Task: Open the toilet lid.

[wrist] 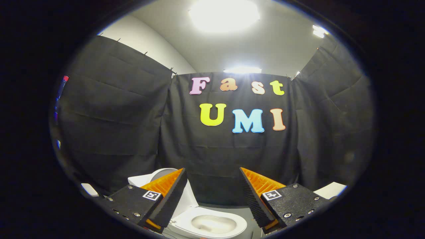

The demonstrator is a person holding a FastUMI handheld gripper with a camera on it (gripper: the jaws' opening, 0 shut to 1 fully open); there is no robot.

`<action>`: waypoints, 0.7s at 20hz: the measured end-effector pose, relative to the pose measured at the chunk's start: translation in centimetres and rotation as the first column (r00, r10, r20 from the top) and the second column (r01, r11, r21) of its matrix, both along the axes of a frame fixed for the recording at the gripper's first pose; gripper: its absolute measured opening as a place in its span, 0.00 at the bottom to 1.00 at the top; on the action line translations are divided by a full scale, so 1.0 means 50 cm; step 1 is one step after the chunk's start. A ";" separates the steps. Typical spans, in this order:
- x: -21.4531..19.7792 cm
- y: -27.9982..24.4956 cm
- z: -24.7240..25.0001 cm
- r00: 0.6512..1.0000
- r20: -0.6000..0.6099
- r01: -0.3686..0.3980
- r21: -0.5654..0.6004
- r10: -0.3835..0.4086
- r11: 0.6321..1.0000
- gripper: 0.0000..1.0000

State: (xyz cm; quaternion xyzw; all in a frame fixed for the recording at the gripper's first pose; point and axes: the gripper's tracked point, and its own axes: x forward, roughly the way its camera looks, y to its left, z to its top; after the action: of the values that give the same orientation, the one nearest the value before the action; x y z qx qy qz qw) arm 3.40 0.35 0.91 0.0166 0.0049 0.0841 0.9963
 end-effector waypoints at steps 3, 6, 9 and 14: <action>0.008 -0.056 -0.024 0.998 -0.028 0.047 -0.010 -0.048 0.999 0.95; 0.011 -0.088 -0.038 0.997 -0.042 0.060 0.007 -0.060 0.998 0.95; 0.016 -0.137 -0.055 0.994 -0.058 0.091 -0.006 -0.091 0.996 0.95; 0.010 -0.171 -0.080 0.990 -0.089 0.118 0.053 -0.113 0.992 0.95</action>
State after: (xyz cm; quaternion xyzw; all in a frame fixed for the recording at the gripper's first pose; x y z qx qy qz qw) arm 3.88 -8.19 -3.10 0.0493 0.0441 0.0257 0.9975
